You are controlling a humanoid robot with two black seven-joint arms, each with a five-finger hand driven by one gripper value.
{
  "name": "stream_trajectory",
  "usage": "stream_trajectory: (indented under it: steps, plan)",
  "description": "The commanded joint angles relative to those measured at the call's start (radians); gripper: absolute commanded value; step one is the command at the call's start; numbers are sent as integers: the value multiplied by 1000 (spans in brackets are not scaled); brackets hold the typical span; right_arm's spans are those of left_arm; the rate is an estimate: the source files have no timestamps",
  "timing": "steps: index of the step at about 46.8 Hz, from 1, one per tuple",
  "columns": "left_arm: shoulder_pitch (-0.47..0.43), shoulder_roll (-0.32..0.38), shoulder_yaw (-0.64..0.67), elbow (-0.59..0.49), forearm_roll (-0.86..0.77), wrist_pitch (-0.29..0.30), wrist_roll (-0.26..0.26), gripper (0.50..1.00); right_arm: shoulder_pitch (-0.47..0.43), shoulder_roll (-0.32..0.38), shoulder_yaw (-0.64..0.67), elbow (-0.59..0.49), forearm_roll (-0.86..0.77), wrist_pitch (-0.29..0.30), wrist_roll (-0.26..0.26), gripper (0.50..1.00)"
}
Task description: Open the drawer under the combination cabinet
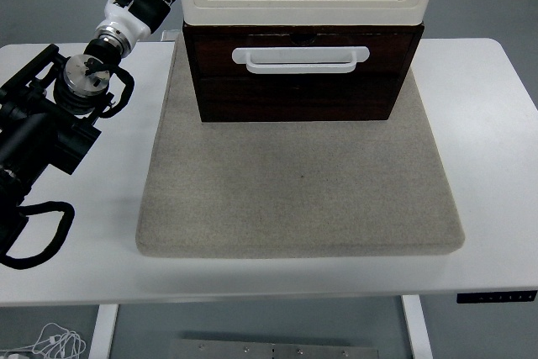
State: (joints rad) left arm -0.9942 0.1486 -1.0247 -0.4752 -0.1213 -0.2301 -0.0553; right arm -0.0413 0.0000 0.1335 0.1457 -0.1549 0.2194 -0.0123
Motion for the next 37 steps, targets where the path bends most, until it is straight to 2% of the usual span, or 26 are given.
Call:
stream_trajectory:
  steps: [1,26,37]
  plan:
    - [0,0,0,0,0,0,0,1000,0,0,0,0,0,0,0,926]
    - [-4,8,-2,0,-14,-2,2,1000,0,0,0,0,0,0,0,926]
    - [-24,74,-2,1,-12,-9,5,1000,0,0,0,0,0,0,0,926]
